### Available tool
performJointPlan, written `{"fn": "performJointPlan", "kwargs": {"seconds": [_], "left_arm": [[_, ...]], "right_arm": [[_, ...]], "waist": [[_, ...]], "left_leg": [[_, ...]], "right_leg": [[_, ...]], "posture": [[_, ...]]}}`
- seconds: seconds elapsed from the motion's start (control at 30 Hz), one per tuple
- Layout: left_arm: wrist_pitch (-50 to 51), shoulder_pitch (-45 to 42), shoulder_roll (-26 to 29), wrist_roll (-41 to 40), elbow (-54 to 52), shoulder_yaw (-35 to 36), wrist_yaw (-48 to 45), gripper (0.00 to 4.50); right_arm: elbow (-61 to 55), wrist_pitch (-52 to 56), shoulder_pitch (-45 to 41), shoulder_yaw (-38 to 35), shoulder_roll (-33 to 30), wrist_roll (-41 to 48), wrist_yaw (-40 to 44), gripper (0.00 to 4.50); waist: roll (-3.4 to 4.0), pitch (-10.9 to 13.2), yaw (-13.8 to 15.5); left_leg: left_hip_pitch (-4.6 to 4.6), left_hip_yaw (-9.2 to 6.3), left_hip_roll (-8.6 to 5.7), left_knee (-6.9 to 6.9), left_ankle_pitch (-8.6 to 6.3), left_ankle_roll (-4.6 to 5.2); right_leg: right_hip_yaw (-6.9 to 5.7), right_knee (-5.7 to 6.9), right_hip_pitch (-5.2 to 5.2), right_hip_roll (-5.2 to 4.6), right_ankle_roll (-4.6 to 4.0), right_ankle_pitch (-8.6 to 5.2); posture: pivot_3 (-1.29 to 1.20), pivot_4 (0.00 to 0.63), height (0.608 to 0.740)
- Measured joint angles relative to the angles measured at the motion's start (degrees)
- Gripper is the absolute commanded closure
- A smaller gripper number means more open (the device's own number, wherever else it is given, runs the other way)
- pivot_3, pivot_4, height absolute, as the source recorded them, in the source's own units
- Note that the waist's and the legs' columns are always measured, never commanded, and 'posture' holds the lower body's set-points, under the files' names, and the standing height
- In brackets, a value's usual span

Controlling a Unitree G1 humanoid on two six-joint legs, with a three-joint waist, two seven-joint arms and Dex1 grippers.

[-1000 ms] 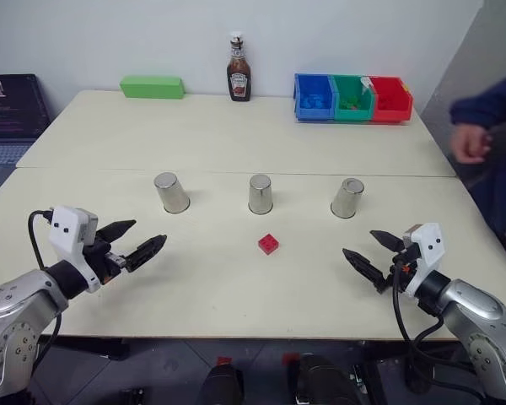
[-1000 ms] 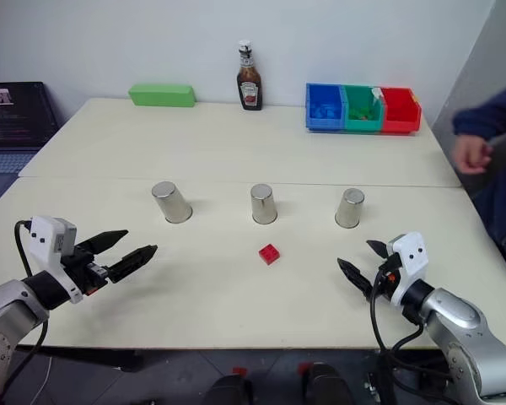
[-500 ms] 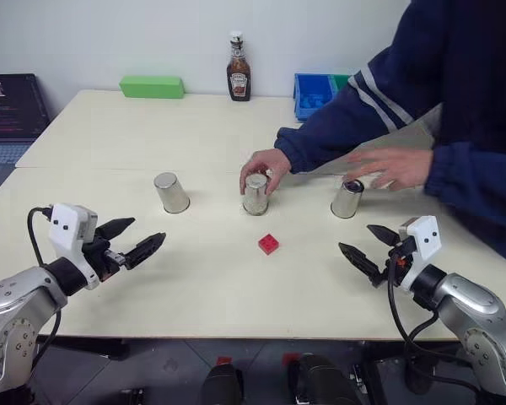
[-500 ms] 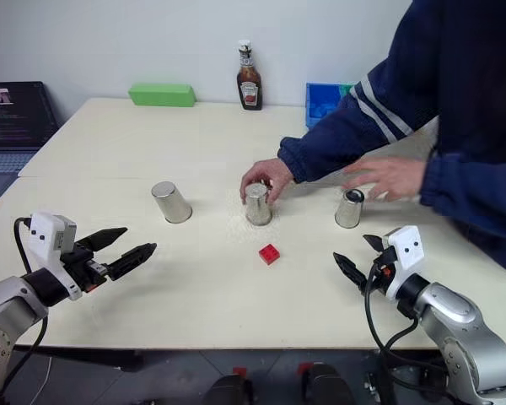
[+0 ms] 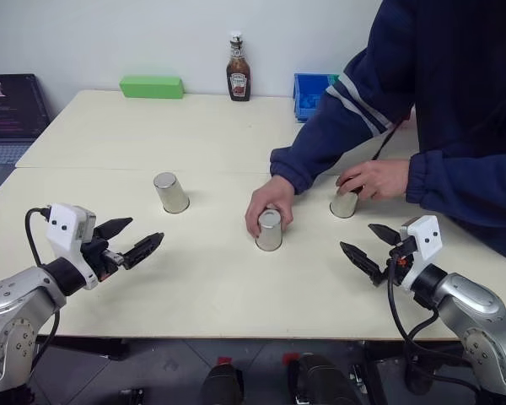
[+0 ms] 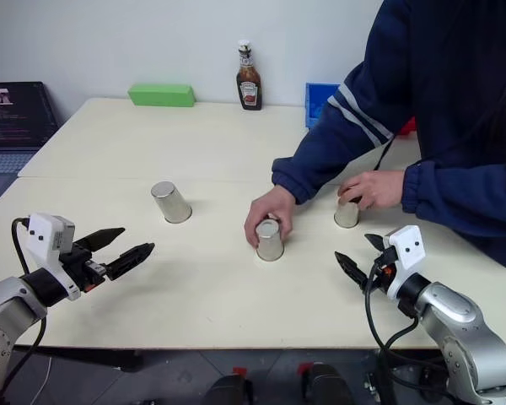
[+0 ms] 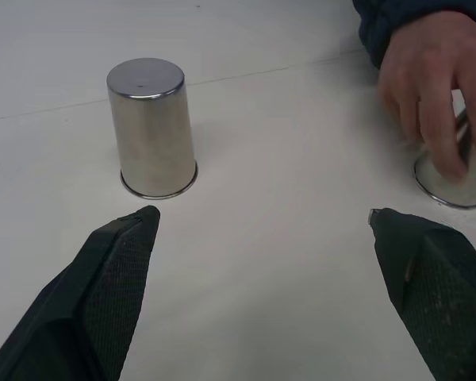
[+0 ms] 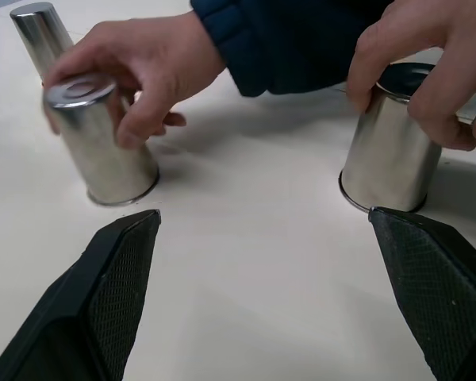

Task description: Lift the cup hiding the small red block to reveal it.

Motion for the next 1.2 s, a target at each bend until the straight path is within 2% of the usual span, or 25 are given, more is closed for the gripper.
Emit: {"fn": "performJointPlan", "kwargs": {"seconds": [1.2], "left_arm": [[-0.16, -1.62, 0.11, 1.78, 1.12, -0.57, -1.19, 0.00]], "right_arm": [[1.43, -2.57, 0.31, 1.56, 0.00, -0.50, 0.54, 0.04]], "waist": [[0.00, 0.00, 0.00]], "left_leg": [[0.00, 0.00, 0.00, 0.00, 0.00, 0.00]], "right_leg": [[0.00, 0.01, 0.00, -0.01, 0.00, 0.00]], "posture": [[0.00, 0.150, 0.740]]}}
